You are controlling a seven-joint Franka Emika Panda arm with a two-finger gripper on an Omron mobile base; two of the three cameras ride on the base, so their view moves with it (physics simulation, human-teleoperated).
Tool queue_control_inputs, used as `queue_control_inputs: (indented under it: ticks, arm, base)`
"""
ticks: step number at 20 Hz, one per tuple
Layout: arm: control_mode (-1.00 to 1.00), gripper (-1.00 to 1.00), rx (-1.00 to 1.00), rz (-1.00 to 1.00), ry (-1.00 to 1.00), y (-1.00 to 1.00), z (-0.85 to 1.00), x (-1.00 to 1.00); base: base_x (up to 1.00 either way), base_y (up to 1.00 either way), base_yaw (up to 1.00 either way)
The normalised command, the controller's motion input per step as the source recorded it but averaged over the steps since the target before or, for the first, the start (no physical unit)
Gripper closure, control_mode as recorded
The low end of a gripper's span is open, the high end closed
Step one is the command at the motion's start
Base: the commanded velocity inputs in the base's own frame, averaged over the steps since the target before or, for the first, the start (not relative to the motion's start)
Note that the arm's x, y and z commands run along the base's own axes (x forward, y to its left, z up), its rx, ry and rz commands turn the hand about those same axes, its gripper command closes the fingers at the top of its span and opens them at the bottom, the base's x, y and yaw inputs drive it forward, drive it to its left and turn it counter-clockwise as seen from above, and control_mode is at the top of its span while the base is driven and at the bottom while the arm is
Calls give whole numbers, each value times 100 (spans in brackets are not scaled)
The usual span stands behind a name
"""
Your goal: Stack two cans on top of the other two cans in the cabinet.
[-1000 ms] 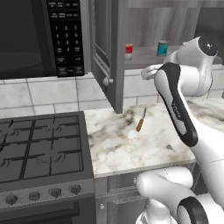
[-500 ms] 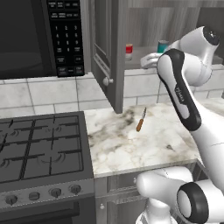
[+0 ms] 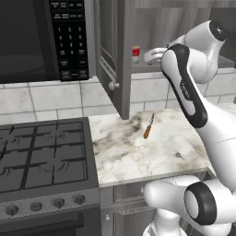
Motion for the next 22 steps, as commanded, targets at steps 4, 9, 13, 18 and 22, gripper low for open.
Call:
queue_control_inputs:
  ticks: [4,9,13,18,22]
  arm:
    - [-100,-100,0,0,-5,6,4,16]
    - [-100,-100,0,3,-11,0,7,7]
    - [-100,-100,0,0,-11,6,6,9]
    - [-100,-100,0,1,-6,2,7,15]
    - [-100,-100,0,3,-4,0,4,21]
  base:
    - [0,0,0]
    - [0,0,0]
    - [0,0,0]
    - [0,0,0]
    - [0,0,0]
